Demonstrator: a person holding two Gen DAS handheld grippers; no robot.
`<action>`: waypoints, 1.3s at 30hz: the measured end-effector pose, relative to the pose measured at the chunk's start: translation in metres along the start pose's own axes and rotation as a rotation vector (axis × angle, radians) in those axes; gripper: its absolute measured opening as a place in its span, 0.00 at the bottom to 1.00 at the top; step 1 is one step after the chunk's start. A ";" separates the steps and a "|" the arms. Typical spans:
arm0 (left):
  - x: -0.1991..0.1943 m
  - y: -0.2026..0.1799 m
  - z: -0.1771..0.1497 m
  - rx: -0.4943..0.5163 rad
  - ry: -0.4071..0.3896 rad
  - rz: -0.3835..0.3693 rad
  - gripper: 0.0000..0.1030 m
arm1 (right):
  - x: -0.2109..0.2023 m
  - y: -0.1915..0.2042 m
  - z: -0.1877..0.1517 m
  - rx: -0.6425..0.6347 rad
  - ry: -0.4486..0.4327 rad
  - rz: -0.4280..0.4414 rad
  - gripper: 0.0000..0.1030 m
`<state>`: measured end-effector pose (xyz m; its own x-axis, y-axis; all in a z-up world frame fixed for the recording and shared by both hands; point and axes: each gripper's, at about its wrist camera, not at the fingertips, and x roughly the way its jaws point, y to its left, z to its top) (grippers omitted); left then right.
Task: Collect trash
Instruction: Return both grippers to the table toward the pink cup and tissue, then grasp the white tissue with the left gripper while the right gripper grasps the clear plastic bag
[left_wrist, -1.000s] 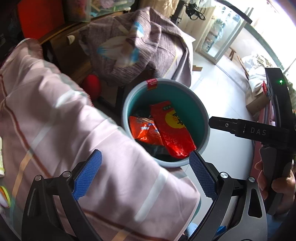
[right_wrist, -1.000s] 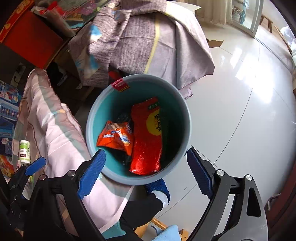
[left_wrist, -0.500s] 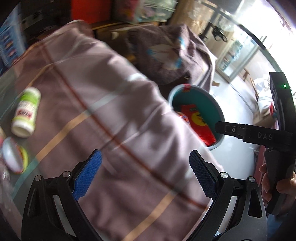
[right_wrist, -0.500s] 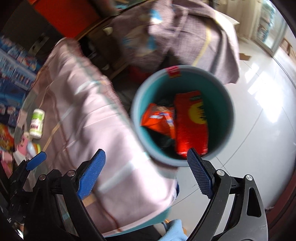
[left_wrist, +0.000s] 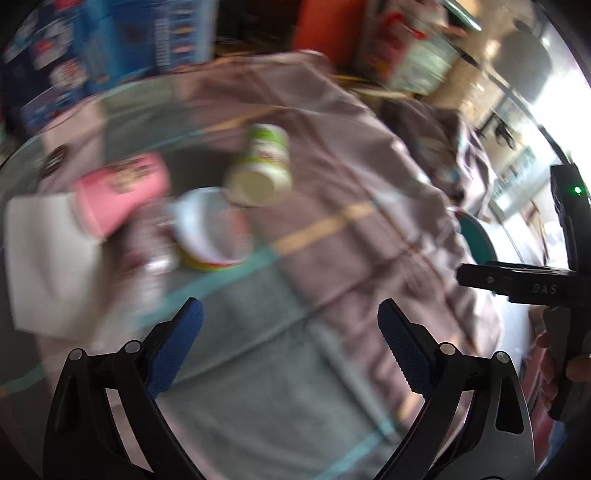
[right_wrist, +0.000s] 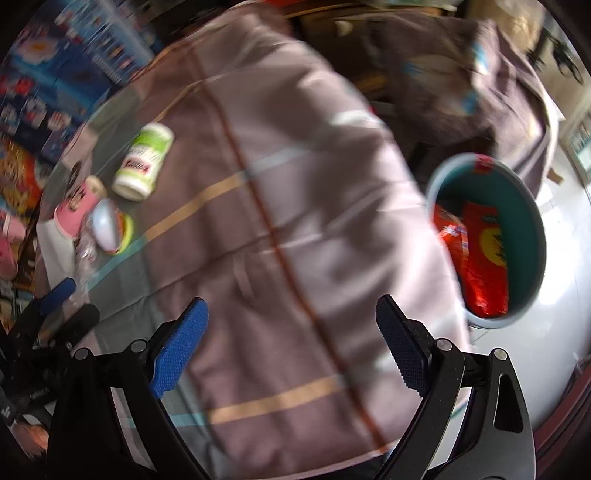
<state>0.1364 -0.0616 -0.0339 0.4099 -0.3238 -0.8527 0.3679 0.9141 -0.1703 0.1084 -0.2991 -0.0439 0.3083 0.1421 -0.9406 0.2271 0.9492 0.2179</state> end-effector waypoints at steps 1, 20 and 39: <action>-0.004 0.013 -0.003 -0.018 -0.005 0.014 0.93 | 0.002 0.010 0.001 -0.016 0.007 0.002 0.86; -0.025 0.199 0.014 -0.096 -0.086 0.237 0.93 | 0.042 0.142 0.012 -0.194 0.095 0.010 0.86; 0.021 0.172 0.003 0.076 -0.010 0.241 0.43 | 0.066 0.176 0.027 -0.216 0.125 0.032 0.86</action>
<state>0.2114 0.0879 -0.0799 0.5014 -0.1015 -0.8592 0.3198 0.9445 0.0751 0.1930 -0.1303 -0.0603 0.1922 0.1936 -0.9621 0.0122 0.9798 0.1996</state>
